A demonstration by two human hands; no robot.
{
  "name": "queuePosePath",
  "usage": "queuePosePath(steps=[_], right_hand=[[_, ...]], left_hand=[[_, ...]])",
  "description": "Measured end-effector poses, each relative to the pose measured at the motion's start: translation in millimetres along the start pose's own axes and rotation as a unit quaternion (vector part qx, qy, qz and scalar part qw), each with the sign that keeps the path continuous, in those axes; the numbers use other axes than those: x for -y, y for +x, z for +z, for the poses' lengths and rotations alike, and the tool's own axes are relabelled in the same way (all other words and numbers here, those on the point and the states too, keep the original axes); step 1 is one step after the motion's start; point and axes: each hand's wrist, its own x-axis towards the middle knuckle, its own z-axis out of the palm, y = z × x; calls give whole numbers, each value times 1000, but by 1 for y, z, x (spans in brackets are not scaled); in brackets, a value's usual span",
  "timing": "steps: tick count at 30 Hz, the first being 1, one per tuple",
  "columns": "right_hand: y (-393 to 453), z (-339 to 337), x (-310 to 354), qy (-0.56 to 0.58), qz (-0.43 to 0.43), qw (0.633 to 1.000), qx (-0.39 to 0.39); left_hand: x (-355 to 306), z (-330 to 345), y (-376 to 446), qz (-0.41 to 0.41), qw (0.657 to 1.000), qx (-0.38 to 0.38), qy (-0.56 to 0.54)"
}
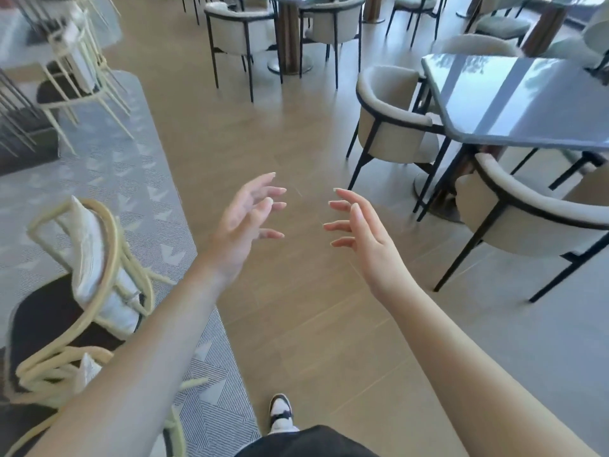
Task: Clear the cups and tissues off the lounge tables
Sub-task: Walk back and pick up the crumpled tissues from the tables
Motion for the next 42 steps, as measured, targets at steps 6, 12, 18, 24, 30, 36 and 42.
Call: queuePosePath(steps=[6,12,18,24,30,36,42], right_hand=[[109,34,-8,3,-8,1000,21],[226,65,-13,19,-4,1000,12],[326,71,-15,25,2,1000,19],[435,68,-30,34,-3,998,55],[549,68,-42,28,-7,994,105],[647,88,-40,38,-20,989,141],[720,143,-39,49,-29,980,191]], left_hand=[[23,-51,94,1,1000,-20,2],[33,-100,202,-6,999,-48,-11],[36,-117,293,-5,999,-39,-3],[51,-128,384,-9,998,-66,7],[56,-147,475,3,990,-137,18],[58,-179,537,0,982,-190,20],[70,-235,580,0,971,-240,17]])
